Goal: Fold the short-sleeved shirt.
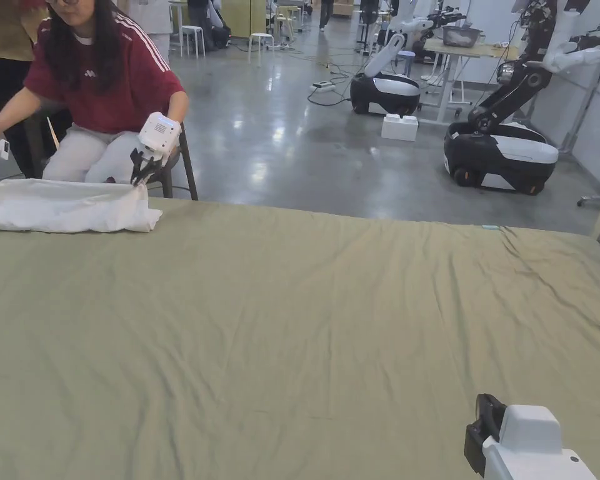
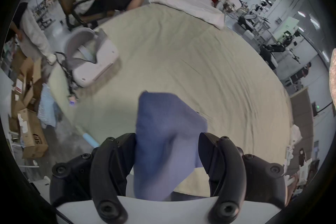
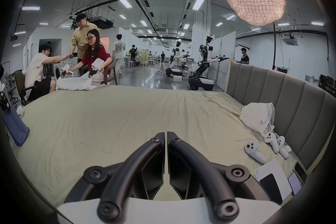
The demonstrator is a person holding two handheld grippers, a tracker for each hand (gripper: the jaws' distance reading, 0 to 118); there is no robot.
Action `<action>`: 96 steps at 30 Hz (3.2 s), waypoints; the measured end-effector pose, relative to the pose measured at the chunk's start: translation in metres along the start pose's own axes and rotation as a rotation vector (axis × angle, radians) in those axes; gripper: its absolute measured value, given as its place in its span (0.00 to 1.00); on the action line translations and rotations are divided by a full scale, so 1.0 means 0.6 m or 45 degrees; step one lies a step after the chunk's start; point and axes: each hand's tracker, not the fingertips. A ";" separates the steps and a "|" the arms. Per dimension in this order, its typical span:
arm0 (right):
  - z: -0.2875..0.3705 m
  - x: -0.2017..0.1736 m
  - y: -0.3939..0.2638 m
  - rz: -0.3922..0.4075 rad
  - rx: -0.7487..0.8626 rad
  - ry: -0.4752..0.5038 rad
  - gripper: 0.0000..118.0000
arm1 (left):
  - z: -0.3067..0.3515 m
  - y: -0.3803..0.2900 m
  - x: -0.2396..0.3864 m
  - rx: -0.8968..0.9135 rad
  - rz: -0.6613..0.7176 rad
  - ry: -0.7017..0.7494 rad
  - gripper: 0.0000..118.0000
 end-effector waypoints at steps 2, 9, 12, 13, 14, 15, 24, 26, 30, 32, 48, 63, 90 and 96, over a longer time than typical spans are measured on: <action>-0.002 -0.002 -0.002 -0.001 -0.003 0.005 0.01 | 0.018 0.006 -0.007 0.053 -0.033 0.105 0.62; -0.005 -0.010 -0.012 -0.025 -0.017 0.025 0.01 | 0.010 -0.028 0.004 0.131 -0.055 0.005 0.60; -0.005 -0.014 -0.018 -0.037 -0.025 0.034 0.01 | 0.011 -0.091 0.066 0.197 -0.161 -0.056 0.60; -0.005 -0.016 -0.020 -0.037 -0.026 0.039 0.01 | 0.003 -0.113 0.089 0.205 -0.214 -0.082 0.60; -0.005 -0.017 -0.021 -0.039 -0.028 0.041 0.01 | -0.006 -0.133 0.111 0.228 -0.266 -0.080 0.59; -0.004 -0.018 -0.022 -0.045 -0.027 0.046 0.01 | -0.009 -0.152 0.128 0.258 -0.322 -0.096 0.58; 0.004 -0.037 -0.023 -0.072 -0.007 0.063 0.01 | -0.109 -0.304 0.335 0.539 -0.405 -0.378 0.40; 0.009 -0.040 -0.015 -0.084 0.005 0.070 0.01 | -0.111 -0.322 0.389 0.604 -0.460 -0.366 0.35; 0.012 -0.045 0.001 -0.106 0.043 0.061 0.01 | -0.108 -0.329 0.472 0.778 -0.492 -0.379 0.22; 0.014 -0.048 0.011 -0.126 0.065 0.049 0.01 | -0.084 -0.344 0.522 0.903 -0.534 -0.385 0.15; 0.009 -0.073 0.056 -0.137 0.183 0.016 0.01 | -0.053 -0.340 0.592 1.138 -0.555 -0.300 0.00; 0.016 -0.078 0.048 -0.110 0.181 0.016 0.01 | -0.050 -0.340 0.591 1.160 -0.567 -0.309 0.00; 0.006 -0.072 0.053 -0.075 0.213 -0.023 0.87 | -0.049 -0.325 0.567 1.200 -0.508 -0.307 0.88; 0.000 -0.082 0.058 -0.019 0.208 -0.069 0.87 | -0.047 -0.324 0.563 1.257 -0.513 -0.307 0.89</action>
